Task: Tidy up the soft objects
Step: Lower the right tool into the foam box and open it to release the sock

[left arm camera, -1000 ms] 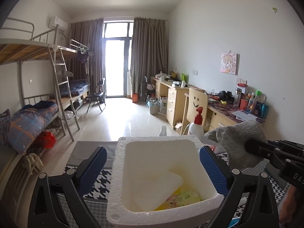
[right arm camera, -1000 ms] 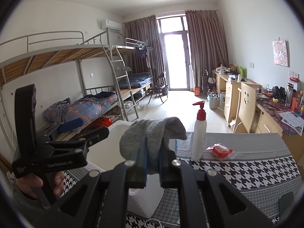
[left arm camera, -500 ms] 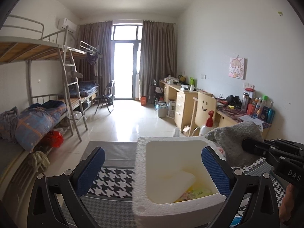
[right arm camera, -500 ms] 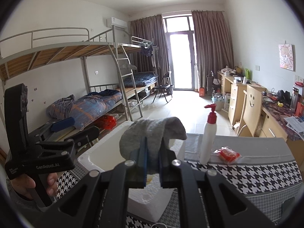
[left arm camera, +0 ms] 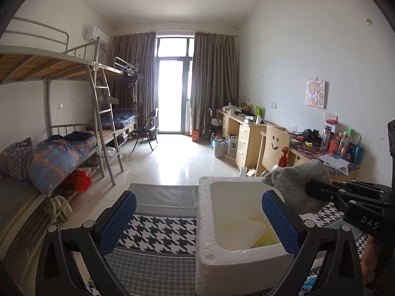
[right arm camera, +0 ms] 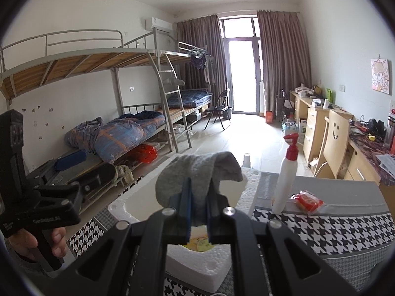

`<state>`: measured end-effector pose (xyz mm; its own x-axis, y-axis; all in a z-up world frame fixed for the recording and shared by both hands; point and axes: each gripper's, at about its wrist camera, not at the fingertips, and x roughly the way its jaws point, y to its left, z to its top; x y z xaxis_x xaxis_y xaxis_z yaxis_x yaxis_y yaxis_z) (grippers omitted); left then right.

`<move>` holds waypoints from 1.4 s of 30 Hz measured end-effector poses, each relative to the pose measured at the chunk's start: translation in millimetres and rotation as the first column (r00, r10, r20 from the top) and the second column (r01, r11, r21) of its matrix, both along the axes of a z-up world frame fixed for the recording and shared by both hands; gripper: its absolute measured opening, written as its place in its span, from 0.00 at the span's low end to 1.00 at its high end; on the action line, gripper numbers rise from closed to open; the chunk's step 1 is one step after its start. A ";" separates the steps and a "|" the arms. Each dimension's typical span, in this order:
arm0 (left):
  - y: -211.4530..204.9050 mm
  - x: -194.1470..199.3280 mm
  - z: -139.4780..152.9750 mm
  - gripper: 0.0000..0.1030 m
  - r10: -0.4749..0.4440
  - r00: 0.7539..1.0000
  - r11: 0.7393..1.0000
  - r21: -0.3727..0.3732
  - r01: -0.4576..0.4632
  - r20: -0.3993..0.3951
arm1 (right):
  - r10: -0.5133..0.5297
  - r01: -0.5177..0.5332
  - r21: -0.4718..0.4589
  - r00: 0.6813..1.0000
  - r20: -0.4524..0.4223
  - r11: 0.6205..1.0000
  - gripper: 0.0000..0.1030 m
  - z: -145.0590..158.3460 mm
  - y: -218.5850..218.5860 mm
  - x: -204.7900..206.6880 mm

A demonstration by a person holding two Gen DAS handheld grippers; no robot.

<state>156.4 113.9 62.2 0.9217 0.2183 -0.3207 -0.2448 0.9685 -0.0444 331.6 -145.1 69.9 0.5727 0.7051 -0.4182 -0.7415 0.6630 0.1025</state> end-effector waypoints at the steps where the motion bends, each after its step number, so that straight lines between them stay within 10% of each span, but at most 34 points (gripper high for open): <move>1: 0.1 -1.1 -0.4 0.99 0.001 1.000 1.000 0.002 -0.001 0.000 | 0.004 -0.004 0.000 1.000 -0.001 1.000 0.12 -0.7 0.4 -0.2; 35: 17.0 -23.5 -9.5 0.99 0.022 1.000 0.999 -0.039 -0.022 0.009 | -0.006 -0.004 -0.128 0.997 -0.078 0.992 0.13 -17.6 42.7 5.1; 42: 15.0 -26.0 -7.1 0.99 0.028 1.000 0.999 -0.033 -0.027 0.011 | 0.010 -0.019 -0.145 0.998 -0.061 0.989 0.46 -18.2 45.1 -1.7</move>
